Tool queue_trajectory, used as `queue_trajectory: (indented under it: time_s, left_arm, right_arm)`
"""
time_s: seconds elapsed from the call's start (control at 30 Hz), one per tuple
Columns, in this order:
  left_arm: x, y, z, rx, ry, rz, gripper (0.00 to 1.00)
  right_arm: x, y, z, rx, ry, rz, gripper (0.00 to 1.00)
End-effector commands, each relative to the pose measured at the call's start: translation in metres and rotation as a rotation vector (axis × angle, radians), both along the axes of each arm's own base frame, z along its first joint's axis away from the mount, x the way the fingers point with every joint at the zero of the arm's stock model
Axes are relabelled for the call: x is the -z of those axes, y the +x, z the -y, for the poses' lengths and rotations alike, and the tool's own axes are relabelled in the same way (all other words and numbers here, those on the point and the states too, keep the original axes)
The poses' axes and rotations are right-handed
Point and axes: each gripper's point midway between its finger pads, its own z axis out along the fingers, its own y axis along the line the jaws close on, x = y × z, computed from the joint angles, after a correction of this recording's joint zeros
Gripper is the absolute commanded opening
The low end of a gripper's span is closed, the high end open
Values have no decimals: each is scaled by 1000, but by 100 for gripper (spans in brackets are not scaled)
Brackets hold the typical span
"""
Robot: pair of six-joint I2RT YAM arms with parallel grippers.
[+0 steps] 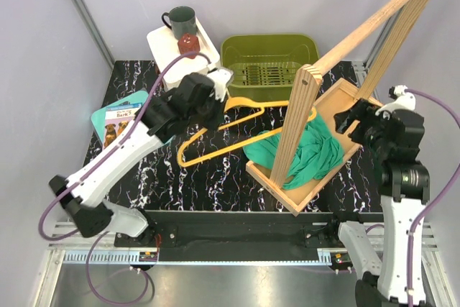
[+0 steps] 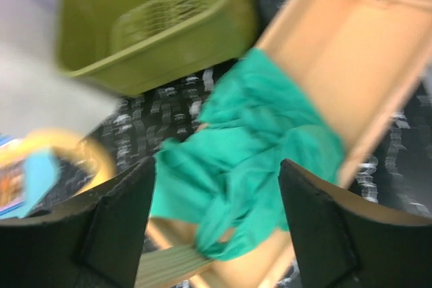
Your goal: Remove the tank top from the hanger
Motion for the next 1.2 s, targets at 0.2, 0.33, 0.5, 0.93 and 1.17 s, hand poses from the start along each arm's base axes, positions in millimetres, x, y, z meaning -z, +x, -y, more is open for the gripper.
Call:
queue_trajectory:
  time_s: [0.2, 0.33, 0.5, 0.93, 1.17]
  left_arm:
    - [-75, 30, 95, 78, -415, 10, 0]
    - [-73, 19, 118, 195, -432, -12, 0]
    - [-61, 17, 105, 243, -309, 101, 0]
    - [-70, 2, 45, 492, -172, 312, 0]
    - [-61, -9, 50, 575, -173, 298, 0]
  right_arm:
    - [-33, -44, -84, -402, 261, 209, 88]
    - [-38, -51, -89, -426, 277, 279, 88]
    - [-50, -59, -66, -312, 148, 330, 92]
    - [-48, -81, -94, -497, 180, 242, 67]
    - [-55, -99, -116, -652, 210, 265, 65]
